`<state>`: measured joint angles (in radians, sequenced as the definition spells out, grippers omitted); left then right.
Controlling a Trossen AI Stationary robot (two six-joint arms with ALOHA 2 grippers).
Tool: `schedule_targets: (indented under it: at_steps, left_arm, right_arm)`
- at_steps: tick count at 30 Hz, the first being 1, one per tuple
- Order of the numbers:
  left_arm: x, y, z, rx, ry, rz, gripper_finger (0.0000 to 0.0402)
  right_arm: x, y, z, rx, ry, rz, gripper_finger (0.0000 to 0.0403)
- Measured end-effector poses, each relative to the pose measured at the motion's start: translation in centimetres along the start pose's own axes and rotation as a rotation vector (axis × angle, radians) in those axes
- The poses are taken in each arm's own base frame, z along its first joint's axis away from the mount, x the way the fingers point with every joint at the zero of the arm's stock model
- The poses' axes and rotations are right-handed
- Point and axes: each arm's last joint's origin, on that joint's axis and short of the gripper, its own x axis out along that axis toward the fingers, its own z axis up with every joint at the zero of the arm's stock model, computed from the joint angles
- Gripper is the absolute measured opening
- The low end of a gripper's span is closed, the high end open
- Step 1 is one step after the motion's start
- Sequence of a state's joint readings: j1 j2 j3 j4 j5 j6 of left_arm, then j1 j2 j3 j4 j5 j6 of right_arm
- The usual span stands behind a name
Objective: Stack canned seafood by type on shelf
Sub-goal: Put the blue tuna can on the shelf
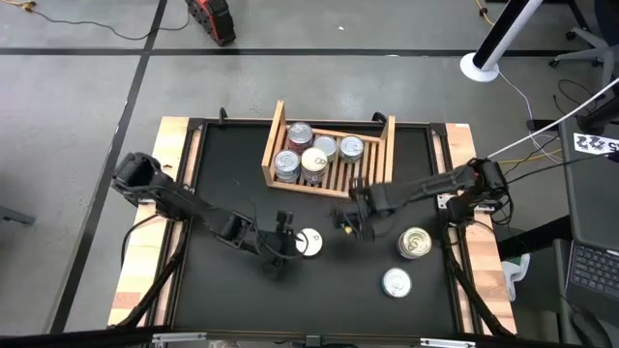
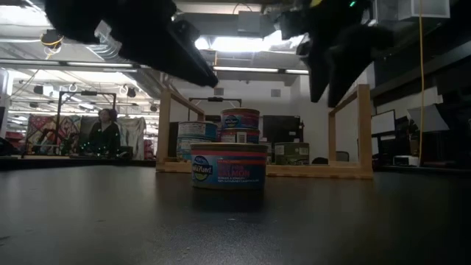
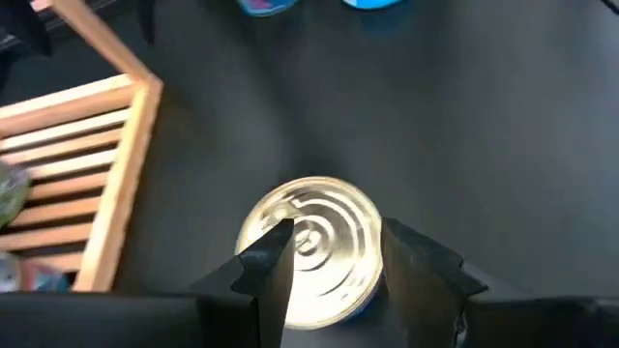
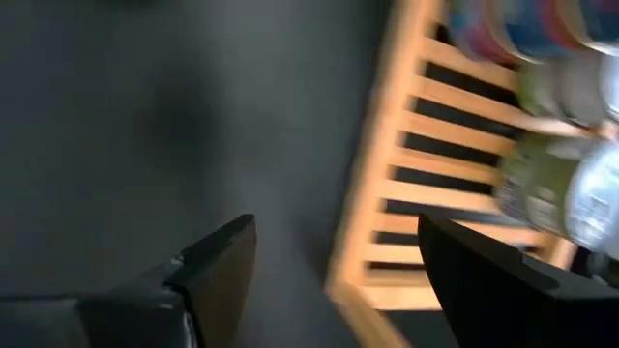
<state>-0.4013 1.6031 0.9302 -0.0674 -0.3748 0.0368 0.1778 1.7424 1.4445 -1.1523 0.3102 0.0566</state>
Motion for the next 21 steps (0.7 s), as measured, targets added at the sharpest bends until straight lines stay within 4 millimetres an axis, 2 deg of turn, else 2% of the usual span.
schedule_targets:
  at_steps: [9, 13, 15, 21]
  left_arm:
    - [3.3, -1.8, -1.7, 0.079, 0.053, -0.009, 0.0150]
    - [4.1, -2.0, -2.0, 0.076, 0.047, -0.006, 0.0150]
    - [4.2, -2.1, -2.0, 0.074, 0.041, -0.005, 0.0150]
    - [4.2, -2.2, -2.2, 0.076, 0.049, -0.007, 0.0150]
  right_arm:
    - [-1.7, 6.0, 0.2, -0.145, -0.119, 0.095, 0.0287]
    - [-1.4, 8.0, 0.4, -0.185, -0.195, 0.105, 0.0287]
    - [-1.1, 8.6, 0.3, -0.193, -0.223, 0.095, 0.0287]
    - [0.4, 8.7, -0.2, -0.194, -0.205, 0.066, 0.0287]
